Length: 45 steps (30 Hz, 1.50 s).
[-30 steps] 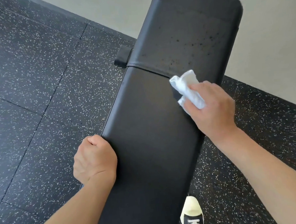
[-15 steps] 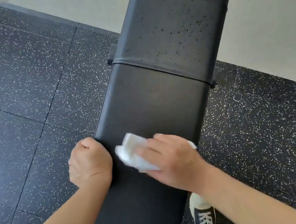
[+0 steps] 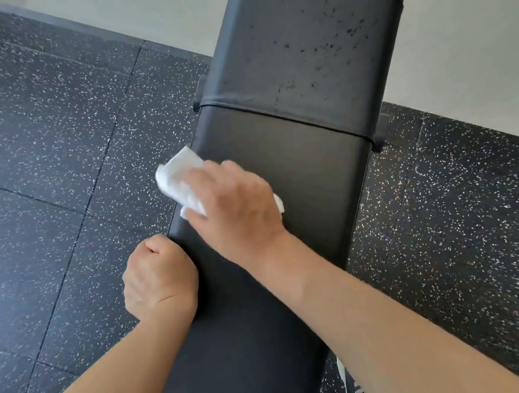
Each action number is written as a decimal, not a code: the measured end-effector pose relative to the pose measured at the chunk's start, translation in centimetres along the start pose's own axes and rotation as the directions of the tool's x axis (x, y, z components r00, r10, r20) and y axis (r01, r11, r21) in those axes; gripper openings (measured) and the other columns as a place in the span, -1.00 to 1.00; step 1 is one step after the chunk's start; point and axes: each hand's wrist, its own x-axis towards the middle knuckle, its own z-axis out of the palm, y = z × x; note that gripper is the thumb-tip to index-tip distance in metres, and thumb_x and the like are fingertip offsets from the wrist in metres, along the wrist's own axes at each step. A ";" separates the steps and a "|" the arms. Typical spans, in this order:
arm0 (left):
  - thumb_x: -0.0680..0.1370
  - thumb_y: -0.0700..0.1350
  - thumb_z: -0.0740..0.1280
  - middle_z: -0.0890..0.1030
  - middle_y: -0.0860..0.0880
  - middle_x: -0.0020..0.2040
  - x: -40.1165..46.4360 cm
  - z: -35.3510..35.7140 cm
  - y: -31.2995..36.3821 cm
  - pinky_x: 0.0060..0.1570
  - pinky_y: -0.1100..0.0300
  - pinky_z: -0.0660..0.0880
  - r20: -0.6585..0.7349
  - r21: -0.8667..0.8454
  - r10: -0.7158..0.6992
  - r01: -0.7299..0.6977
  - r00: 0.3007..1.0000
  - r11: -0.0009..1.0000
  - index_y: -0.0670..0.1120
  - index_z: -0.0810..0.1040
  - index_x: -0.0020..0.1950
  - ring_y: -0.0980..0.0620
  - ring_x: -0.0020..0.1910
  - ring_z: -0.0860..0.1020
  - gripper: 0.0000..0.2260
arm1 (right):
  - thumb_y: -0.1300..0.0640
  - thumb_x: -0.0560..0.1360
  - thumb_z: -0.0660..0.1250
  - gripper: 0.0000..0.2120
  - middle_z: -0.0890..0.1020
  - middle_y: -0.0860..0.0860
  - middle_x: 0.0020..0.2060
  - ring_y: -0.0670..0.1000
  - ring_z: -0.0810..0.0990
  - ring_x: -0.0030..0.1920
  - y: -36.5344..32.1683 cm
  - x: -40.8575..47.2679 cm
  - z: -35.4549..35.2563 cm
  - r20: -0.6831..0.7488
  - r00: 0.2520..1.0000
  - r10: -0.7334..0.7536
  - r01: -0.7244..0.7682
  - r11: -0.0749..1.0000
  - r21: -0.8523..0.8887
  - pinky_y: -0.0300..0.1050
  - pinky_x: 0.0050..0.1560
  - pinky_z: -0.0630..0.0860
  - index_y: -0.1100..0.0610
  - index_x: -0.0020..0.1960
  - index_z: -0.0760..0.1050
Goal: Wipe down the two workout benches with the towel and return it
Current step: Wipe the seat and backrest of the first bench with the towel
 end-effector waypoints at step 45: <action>0.59 0.03 -0.03 0.52 -0.08 -0.11 -0.1 -1.0 -0.3 -0.01 -0.05 0.34 0.148 -0.091 0.055 -0.042 0.987 0.995 -0.06 0.49 -0.15 -0.21 -0.07 0.47 -0.64 | -0.05 0.56 0.31 -0.73 0.58 0.03 0.06 0.15 0.62 0.03 1.1 10.1 1.8 0.285 0.954 0.096 -0.007 0.955 -0.297 -0.06 -0.15 0.33 0.08 0.14 0.60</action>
